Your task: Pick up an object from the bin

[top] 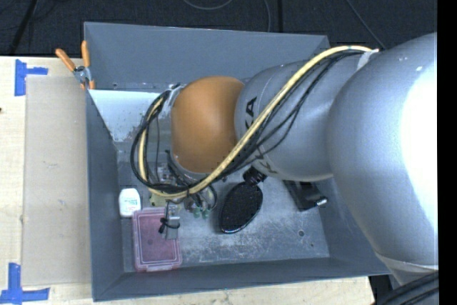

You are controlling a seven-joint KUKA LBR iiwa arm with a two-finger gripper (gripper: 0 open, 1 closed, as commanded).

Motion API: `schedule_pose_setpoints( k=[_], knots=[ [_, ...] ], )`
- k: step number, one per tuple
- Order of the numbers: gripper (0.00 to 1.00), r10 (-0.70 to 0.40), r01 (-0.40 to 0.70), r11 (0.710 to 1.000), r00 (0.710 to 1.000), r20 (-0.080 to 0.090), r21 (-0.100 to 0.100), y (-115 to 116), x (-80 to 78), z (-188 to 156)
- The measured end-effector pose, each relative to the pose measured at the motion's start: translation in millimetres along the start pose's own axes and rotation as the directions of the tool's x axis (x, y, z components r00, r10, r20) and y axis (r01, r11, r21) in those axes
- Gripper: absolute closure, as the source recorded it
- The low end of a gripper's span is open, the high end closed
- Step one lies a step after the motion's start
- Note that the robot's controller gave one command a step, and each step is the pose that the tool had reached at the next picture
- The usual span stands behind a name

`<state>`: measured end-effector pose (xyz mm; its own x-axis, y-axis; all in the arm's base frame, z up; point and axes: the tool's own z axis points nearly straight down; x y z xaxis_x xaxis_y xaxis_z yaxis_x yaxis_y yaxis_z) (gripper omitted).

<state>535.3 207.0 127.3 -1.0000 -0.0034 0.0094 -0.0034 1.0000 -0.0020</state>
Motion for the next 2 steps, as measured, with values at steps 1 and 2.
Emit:
schedule_pose_setpoints(
  k=[1, 2],
  knots=[
    [0.0, 0.004, -0.004, 1.0, 1.0, 0.007, -0.001, -0.8, -1.8, -4.5],
    [1.0, -0.145, 0.145, 0.989, 0.989, 0.002, -0.001, -41.4, -23.1, 36.4]
  ],
)
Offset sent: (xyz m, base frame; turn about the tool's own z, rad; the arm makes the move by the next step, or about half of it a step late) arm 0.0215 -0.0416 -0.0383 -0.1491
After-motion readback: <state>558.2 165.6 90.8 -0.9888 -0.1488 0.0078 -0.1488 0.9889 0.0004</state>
